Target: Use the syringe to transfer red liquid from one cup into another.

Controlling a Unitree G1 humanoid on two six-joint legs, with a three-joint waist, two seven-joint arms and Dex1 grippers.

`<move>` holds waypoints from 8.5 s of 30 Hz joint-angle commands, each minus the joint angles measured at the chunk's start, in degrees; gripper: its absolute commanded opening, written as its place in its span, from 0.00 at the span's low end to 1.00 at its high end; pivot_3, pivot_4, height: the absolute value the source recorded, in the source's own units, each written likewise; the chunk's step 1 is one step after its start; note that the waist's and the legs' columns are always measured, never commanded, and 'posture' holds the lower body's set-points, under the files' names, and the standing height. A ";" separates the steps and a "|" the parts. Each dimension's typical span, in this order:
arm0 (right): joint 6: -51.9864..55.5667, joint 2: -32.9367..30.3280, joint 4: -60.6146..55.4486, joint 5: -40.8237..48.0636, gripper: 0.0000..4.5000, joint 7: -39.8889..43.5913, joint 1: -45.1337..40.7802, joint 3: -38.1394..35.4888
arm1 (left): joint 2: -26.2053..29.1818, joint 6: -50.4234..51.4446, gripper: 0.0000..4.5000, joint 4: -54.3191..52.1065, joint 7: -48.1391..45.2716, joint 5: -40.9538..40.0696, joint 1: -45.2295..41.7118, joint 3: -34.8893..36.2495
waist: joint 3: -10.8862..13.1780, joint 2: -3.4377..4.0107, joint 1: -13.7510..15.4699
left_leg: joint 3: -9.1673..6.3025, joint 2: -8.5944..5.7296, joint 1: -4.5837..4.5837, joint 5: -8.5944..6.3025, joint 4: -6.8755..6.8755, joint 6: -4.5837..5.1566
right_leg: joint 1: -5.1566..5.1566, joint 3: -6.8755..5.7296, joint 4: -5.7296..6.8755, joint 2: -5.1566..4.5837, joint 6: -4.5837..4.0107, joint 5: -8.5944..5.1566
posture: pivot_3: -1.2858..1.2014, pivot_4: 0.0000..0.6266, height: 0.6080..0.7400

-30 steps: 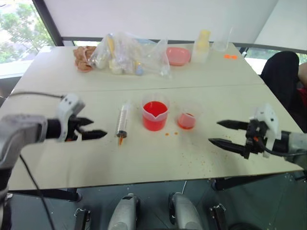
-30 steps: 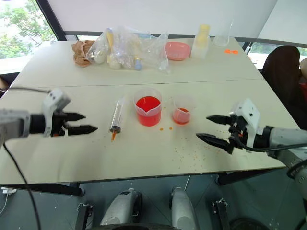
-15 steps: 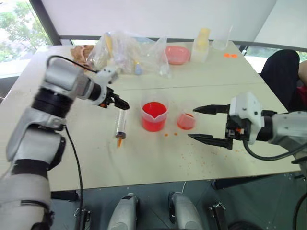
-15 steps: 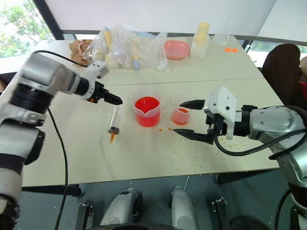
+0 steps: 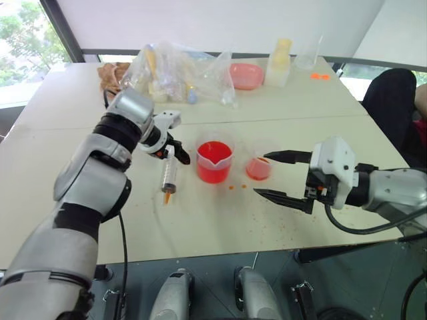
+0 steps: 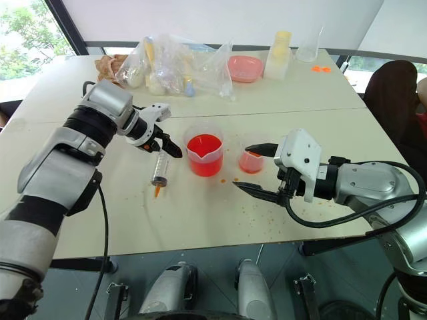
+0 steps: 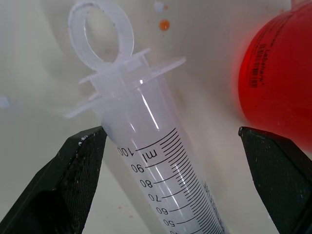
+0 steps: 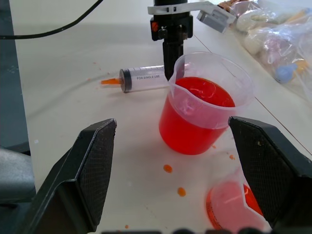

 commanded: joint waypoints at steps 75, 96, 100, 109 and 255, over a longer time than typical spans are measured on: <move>-29.59 19.92 34.75 -22.78 0.80 0.36 -35.52 10.92 | -6.14 -50.09 0.32 -45.79 -4.81 -11.54 29.58 25.74 | -0.13 0.33 -0.09 | 0.06 -0.12 0.14 0.05 0.02 -0.08 | 0.08 0.05 0.09 -0.06 0.07 0.10 | 0.52 0.24 1.00; -37.52 21.48 44.56 -28.64 0.00 -2.78 -40.28 9.03 | -6.45 -51.86 0.32 -44.20 -3.54 -10.59 32.13 25.20 | -0.12 0.33 -0.15 | 0.05 -0.11 0.15 0.05 0.01 -0.08 | 0.07 0.04 0.09 -0.03 0.07 0.10 | 0.52 0.24 1.00; -38.25 21.17 45.49 -28.99 0.00 -3.33 -41.02 8.38 | -6.70 -52.38 0.32 -43.56 -3.51 -10.18 32.70 24.89 | -0.13 0.33 -0.03 | 0.05 -0.12 0.14 0.05 0.01 -0.08 | 0.07 0.04 0.09 -0.04 0.07 0.10 | 0.52 0.24 1.00; -37.98 20.72 45.96 -28.64 0.00 -3.22 -41.37 7.83 | -7.30 -53.54 0.32 -42.67 -3.60 -9.11 33.50 24.36 | -0.13 0.33 -0.11 | 0.05 -0.12 0.14 0.05 0.01 -0.08 | 0.07 0.04 0.09 -0.04 0.07 0.10 | 0.52 0.24 1.00; -1.80 6.37 7.86 7.95 0.95 5.08 -15.01 -0.01 | 11.92 -3.78 0.32 -13.98 15.75 -4.27 1.17 26.32 | -0.06 0.30 -0.60 | -0.05 -0.01 0.22 -0.03 -0.02 0.06 | 0.12 0.02 0.23 0.06 0.11 0.06 | 0.52 0.24 1.00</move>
